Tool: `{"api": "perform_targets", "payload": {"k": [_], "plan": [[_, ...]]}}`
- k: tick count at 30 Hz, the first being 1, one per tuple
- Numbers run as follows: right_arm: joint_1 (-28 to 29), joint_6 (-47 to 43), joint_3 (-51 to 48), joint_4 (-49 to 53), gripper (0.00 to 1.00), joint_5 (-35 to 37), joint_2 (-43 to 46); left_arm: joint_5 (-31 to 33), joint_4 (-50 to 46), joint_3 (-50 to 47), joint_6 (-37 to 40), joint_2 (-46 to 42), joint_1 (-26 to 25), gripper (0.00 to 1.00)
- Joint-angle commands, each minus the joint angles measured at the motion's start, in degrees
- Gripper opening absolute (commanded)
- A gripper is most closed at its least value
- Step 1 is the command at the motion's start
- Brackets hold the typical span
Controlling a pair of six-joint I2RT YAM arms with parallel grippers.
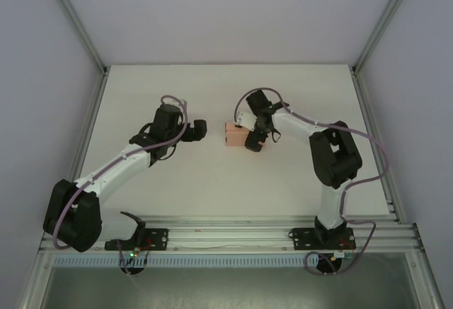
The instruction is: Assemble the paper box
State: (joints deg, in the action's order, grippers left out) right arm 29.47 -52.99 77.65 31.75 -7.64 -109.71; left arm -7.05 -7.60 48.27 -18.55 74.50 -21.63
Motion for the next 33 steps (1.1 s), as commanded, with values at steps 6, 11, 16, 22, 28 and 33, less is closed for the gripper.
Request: {"api": "perform_targets", "payload": {"k": [6, 11, 16, 22, 28, 33], "plan": [[1.81, -1.41, -3.8, -7.34, 0.76, 4.77, -1.75, -0.52, -0.55, 0.24, -0.95, 0.73, 0.31, 1.0], [2.07, -1.24, -3.5, -8.77, 0.65, 7.41, 0.99, -0.6, -0.76, 0.32, -0.97, 0.93, 0.33, 1.0], [3.32, -6.01, -6.53, -16.51, 0.55, 14.42, 3.95, -0.26, -0.75, 0.12, -0.89, 0.41, 0.34, 1.0], [6.01, -18.91, -12.22, -29.71, 0.49, 24.19, 3.52, 1.22, -1.09, -1.16, -1.25, -0.97, 0.35, 1.0], [7.8, -20.04, -13.4, -28.45, 0.67, 23.22, 3.28, 1.19, -0.58, -3.43, -2.0, -2.77, 0.28, 1.0], [10.53, -17.47, -10.84, -18.79, 0.91, 27.67, 2.98, 1.46, -1.12, -4.2, -1.86, -3.88, 0.31, 1.0]]}}
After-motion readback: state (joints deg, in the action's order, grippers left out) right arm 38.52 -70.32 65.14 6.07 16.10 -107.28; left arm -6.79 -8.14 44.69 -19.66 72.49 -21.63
